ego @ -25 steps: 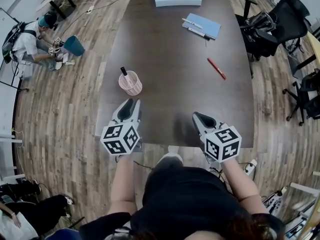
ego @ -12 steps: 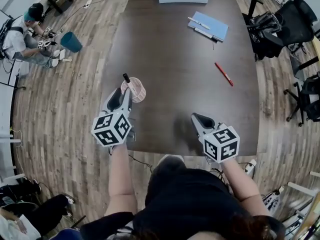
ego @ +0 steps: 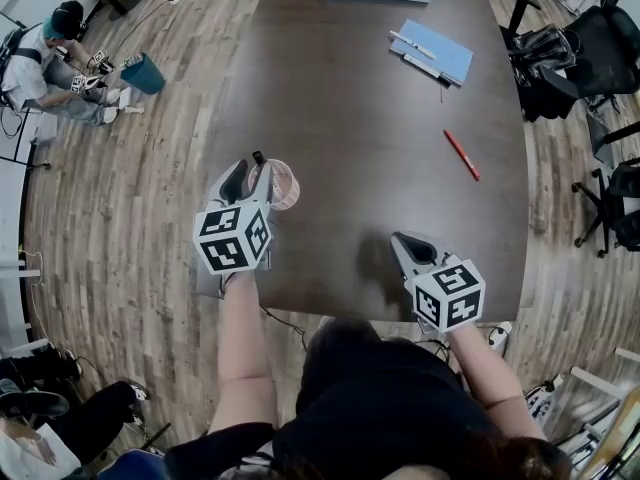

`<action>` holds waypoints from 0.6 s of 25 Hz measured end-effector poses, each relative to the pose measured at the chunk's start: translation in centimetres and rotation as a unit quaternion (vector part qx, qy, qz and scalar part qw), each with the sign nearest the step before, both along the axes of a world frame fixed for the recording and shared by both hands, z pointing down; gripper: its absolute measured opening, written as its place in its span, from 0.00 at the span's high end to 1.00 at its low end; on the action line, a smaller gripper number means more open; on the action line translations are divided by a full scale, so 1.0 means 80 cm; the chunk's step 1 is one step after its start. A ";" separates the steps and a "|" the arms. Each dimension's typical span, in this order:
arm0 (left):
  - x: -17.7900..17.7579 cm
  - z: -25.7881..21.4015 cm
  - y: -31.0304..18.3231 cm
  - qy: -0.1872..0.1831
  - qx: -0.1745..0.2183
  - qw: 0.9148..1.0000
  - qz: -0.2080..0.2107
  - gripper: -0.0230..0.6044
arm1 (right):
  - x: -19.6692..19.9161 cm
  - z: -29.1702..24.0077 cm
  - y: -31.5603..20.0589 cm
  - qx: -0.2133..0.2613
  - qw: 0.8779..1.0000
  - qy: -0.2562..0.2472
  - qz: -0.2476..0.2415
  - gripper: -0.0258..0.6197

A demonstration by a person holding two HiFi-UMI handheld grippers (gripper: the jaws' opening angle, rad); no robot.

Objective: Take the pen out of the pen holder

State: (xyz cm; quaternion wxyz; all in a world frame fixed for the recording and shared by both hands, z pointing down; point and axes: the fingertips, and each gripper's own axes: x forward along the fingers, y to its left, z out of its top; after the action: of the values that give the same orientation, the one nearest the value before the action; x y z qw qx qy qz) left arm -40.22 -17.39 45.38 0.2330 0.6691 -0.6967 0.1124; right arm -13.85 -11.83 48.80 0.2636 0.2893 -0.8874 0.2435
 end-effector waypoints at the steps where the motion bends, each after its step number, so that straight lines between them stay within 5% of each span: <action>1: 0.000 0.003 -0.004 -0.002 -0.005 1.000 0.005 0.67 | -0.001 0.002 -0.001 -0.002 1.000 0.001 -0.001 0.93; 7: 0.002 0.015 -0.020 -0.043 -0.032 0.998 0.032 0.67 | -0.009 0.009 -0.011 -0.005 1.000 0.008 -0.005 0.93; 15: -0.004 0.012 -0.023 -0.050 -0.025 0.998 0.035 0.79 | -0.015 0.015 -0.018 -0.016 1.000 0.006 0.001 0.93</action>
State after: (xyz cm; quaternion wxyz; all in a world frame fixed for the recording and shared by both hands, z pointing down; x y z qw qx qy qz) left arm -40.55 -19.27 46.34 0.2104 0.6805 -0.6806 0.1716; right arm -15.08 -13.23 49.99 0.2730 0.2874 -0.8816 0.2563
